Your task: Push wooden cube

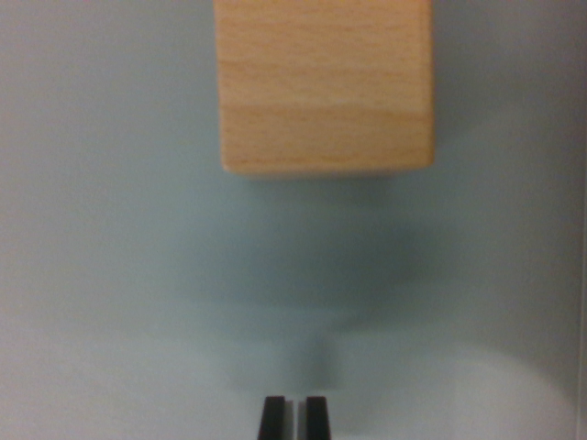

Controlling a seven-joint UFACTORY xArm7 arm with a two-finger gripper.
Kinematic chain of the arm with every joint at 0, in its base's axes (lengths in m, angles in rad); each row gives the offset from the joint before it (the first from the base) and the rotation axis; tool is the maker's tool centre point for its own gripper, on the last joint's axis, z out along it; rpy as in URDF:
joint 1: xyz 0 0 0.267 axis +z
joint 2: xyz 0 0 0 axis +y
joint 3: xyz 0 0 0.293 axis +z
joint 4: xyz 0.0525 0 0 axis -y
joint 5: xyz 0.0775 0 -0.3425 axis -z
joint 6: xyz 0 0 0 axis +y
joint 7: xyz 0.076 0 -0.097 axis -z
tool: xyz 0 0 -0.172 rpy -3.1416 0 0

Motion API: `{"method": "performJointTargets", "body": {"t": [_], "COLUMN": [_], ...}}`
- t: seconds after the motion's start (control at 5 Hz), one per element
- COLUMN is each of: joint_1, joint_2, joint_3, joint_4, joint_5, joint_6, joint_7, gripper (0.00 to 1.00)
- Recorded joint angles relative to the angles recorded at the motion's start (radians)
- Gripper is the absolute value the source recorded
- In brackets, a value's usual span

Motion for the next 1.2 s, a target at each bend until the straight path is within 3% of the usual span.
{"method": "performJointTargets", "body": {"t": [0.6,0.8,1.0,1.2], "joint_1": [0.0005,0.0013,0.0013,0.0023], "joint_2": [0.007,0.019,0.019,0.036], "joint_3": [0.001,0.003,0.003,0.005], "joint_4": [0.011,0.030,0.030,0.056], "joint_5": [0.0009,0.0024,0.0024,0.0044], "joint_6": [0.004,0.011,0.011,0.021], "joint_7": [0.001,0.003,0.003,0.006], "gripper": [1.00,1.00,1.00,1.00]}}
